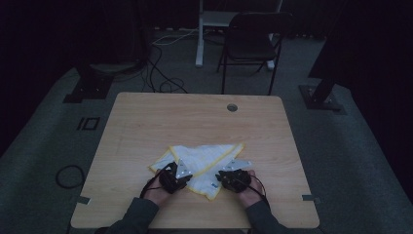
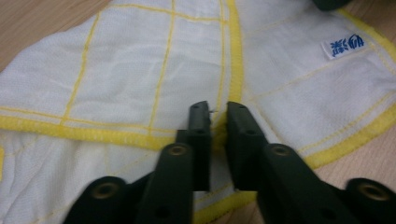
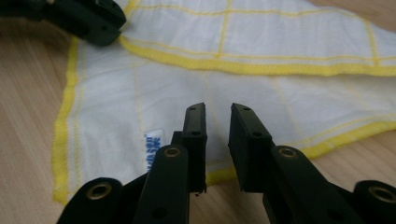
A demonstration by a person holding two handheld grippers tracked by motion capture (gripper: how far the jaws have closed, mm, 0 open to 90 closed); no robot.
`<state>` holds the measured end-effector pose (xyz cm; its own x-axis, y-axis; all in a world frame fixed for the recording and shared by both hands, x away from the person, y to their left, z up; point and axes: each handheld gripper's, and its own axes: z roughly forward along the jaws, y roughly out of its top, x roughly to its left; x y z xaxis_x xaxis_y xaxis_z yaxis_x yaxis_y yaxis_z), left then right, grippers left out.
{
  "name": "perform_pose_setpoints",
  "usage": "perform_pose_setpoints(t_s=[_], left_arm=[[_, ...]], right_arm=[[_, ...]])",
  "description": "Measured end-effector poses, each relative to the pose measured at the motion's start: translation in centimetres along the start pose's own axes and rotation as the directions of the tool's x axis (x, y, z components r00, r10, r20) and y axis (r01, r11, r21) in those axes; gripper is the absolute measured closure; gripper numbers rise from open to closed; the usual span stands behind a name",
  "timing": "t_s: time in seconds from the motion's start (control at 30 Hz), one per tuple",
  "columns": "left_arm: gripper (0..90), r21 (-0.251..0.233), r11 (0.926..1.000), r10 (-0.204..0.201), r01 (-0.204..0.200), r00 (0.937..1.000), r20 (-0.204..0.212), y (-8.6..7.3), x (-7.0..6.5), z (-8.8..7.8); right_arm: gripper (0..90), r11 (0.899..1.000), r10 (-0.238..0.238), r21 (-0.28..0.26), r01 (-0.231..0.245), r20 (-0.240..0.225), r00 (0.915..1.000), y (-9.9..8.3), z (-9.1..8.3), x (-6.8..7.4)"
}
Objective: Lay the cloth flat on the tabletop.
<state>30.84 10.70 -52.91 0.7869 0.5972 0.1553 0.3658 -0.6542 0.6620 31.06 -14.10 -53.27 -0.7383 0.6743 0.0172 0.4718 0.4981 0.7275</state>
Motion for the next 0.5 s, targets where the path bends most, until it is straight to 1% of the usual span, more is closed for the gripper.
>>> perform_pose_setpoints(t_s=[0.07, 0.13, 0.33, 0.5], left_arm=[[88.3, -0.003, 0.9999, -0.010, 0.010, 0.9999, 0.004, 0.08, 0.09, 0.02], [88.9, -0.001, 1.0000, -0.010, 0.010, 0.9999, 0.005, 0.14, 0.19, 0.01], [89.4, -0.007, 0.9997, -0.022, 0.022, 0.9998, 0.003, 0.33, 0.47, 0.00], [89.4, -0.018, 0.9992, -0.035, 0.035, 0.9994, 0.000, 0.65, 0.89, -0.03]], right_arm=[[75.9, 1.000, -0.003, 0.004, 0.003, -0.003, 1.0000, -0.08, 0.10, 0.22], [75.6, 1.000, 0.000, 0.009, 0.000, -0.004, 1.0000, -0.13, 0.14, 0.33], [75.1, 1.000, 0.006, 0.005, -0.006, -0.009, 0.9999, -0.22, 0.14, 0.39], [73.1, 1.000, 0.002, 0.009, -0.002, -0.012, 0.9999, -0.33, 0.25, 0.58]])
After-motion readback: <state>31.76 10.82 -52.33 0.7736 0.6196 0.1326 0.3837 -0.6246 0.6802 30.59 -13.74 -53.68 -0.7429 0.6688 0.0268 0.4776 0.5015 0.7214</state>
